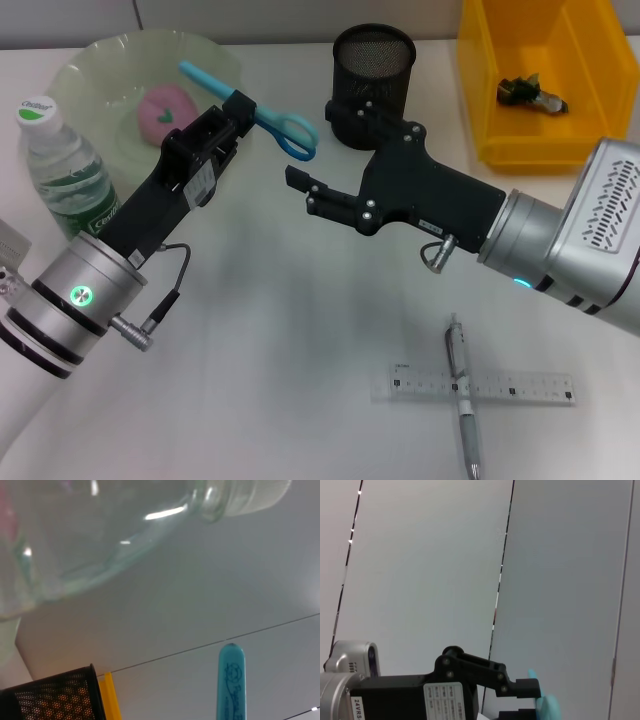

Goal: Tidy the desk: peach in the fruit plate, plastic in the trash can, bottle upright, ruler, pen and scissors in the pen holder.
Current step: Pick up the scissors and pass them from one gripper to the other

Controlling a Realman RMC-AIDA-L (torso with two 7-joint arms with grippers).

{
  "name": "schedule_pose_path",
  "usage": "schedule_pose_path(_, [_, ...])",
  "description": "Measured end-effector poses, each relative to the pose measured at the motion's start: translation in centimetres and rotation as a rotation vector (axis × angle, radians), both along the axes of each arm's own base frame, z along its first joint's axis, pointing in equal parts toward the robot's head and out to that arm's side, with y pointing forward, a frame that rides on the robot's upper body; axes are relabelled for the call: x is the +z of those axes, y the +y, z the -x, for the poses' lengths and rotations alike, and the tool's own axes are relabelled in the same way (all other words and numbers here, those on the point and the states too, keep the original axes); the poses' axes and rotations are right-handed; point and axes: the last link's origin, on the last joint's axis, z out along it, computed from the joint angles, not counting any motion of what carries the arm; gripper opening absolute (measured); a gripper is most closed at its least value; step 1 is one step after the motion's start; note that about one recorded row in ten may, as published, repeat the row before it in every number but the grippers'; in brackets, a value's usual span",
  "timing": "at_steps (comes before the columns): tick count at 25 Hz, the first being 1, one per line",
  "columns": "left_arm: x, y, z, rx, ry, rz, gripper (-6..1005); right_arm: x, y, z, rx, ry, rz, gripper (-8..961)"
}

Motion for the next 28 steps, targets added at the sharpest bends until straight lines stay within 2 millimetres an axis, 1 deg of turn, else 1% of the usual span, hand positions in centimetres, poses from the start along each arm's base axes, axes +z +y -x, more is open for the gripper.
schedule_pose_path(18, [-0.11,-0.14,0.05,0.010,-0.004,0.000,237,-0.13,-0.15,0.02,0.000,0.001,0.007,783])
schedule_pose_path(28, [-0.35,0.07,-0.64,-0.016,-0.010,0.014,236,-0.25,0.18,0.22,-0.004,-0.007,0.006,761])
